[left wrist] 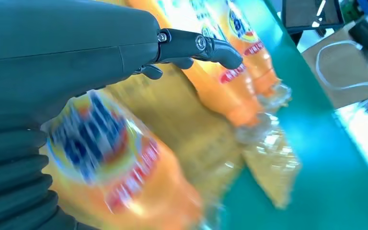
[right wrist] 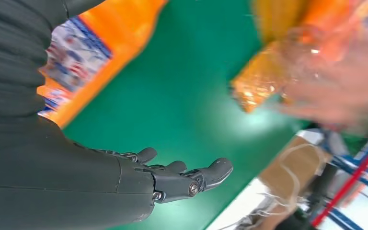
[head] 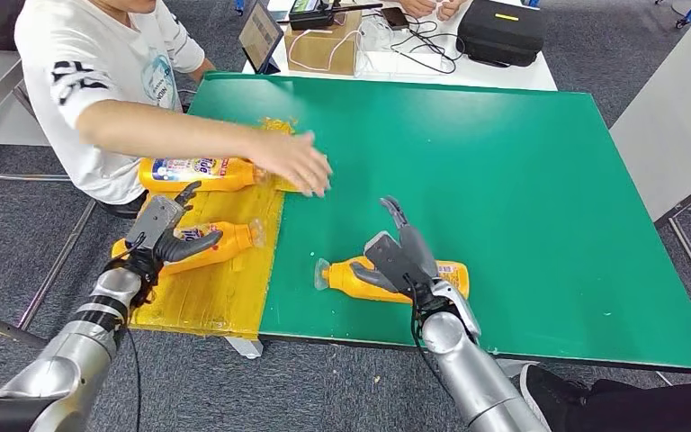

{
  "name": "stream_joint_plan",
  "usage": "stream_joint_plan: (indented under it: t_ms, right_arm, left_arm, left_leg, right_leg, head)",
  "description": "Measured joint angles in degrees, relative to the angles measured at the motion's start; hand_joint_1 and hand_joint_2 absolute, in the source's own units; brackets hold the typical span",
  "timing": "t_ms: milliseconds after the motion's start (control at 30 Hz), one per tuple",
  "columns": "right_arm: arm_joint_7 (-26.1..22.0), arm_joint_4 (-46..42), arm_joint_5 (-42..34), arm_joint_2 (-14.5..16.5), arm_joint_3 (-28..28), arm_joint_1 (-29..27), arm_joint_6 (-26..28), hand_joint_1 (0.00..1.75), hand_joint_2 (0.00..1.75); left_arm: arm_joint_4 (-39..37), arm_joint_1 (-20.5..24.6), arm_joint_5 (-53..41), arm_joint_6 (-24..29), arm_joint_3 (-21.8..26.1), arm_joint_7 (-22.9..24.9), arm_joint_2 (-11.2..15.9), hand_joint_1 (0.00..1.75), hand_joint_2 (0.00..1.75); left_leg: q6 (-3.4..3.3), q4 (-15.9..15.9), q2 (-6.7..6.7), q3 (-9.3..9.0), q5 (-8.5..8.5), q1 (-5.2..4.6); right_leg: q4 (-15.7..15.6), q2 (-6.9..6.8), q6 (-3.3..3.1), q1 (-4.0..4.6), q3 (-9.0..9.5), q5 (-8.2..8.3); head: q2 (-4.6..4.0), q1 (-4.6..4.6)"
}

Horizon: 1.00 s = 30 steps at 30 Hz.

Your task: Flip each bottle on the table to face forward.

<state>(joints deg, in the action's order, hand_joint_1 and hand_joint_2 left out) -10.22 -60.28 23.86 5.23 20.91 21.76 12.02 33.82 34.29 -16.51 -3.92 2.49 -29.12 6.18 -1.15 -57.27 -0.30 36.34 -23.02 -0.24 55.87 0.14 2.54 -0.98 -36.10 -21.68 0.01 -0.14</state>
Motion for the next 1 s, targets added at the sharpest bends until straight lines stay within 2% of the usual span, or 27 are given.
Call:
stream_joint_plan:
  t_ms: [167,367,767,1000]
  right_arm:
    - [2.1,0.0,5.7,-0.1,-0.1,-2.9,1.1,0.00,1.75]
    - [4.9,0.0,11.4,-0.8,-0.1,-5.4,1.0,0.00,1.75]
    - [11.0,-0.3,23.1,-5.0,-0.1,-5.3,-1.4,0.00,1.75]
    - [12.2,-0.3,25.9,-6.7,-0.1,-4.1,-3.1,0.00,1.75]
  left_arm:
    - [3.2,-1.5,2.8,2.9,2.0,2.3,-3.2,0.00,1.75]
    - [5.9,-2.6,6.2,3.6,2.5,3.3,-5.3,0.00,1.75]
    - [11.9,-4.6,10.9,3.0,2.8,4.0,-7.6,0.00,1.75]
    - [14.4,-5.6,11.1,3.0,2.6,4.0,-8.6,0.00,1.75]
  left_leg:
    - [0.00,0.0,0.03,0.01,-0.01,0.00]
    - [0.00,0.0,0.04,0.00,-0.01,0.01]
    - [-0.01,0.0,0.00,-0.01,-0.01,-0.01]
    - [0.00,0.0,0.01,-0.03,-0.01,0.00]
  right_leg:
    - [0.0,0.00,0.00,0.01,-0.02,0.00]
    - [0.0,0.01,0.00,0.01,-0.03,0.00]
    - [0.0,0.00,0.02,0.00,0.05,0.01]
    - [0.0,0.00,0.01,0.01,0.05,0.01]
  head:
    - [0.01,-0.01]
    - [0.01,-0.01]
    - [-0.01,-0.02]
    - [-0.01,-0.01]
